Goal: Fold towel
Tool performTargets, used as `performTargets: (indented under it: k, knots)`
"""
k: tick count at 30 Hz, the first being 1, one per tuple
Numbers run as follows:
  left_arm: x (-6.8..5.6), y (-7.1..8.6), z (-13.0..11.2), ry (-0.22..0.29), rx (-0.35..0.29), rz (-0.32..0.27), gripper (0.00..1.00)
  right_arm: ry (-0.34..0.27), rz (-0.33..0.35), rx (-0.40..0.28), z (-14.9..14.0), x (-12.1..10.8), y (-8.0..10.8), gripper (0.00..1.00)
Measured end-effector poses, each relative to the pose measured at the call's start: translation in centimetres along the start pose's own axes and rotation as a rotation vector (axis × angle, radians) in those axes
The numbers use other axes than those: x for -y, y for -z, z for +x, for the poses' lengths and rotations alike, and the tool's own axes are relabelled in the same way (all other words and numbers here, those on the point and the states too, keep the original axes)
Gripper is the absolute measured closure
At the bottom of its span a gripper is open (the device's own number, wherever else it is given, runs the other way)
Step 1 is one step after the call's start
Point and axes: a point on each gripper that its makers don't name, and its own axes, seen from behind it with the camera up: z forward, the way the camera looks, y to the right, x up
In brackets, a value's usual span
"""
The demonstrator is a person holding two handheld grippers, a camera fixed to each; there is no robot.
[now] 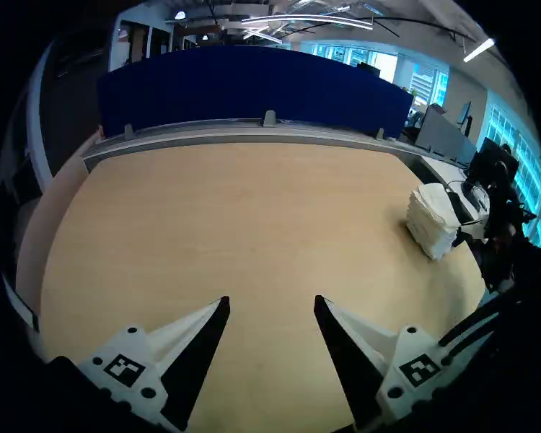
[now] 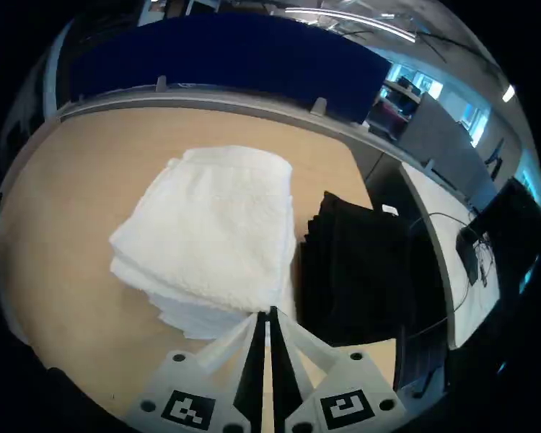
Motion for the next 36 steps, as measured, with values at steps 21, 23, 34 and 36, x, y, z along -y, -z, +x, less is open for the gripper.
performTargets:
  k: [21, 23, 34, 36]
  knots:
    - [0.0, 0.0, 0.1, 0.001, 0.002, 0.000, 0.14, -0.040, -0.013, -0.009, -0.4, 0.3, -0.9, 0.95]
    - [0.1, 0.0, 0.1, 0.000, 0.002, 0.002, 0.14, -0.044, -0.017, -0.032, 0.0, 0.2, -0.4, 0.94]
    - [-0.1, -0.2, 0.2, 0.001, 0.001, -0.009, 0.14, -0.063, -0.038, -0.094, 0.9, -0.3, 1.6, 0.84]
    - [-0.2, -0.3, 0.2, -0.001, 0.001, -0.013, 0.14, -0.063, -0.039, -0.104, 1.2, -0.3, 1.9, 0.73]
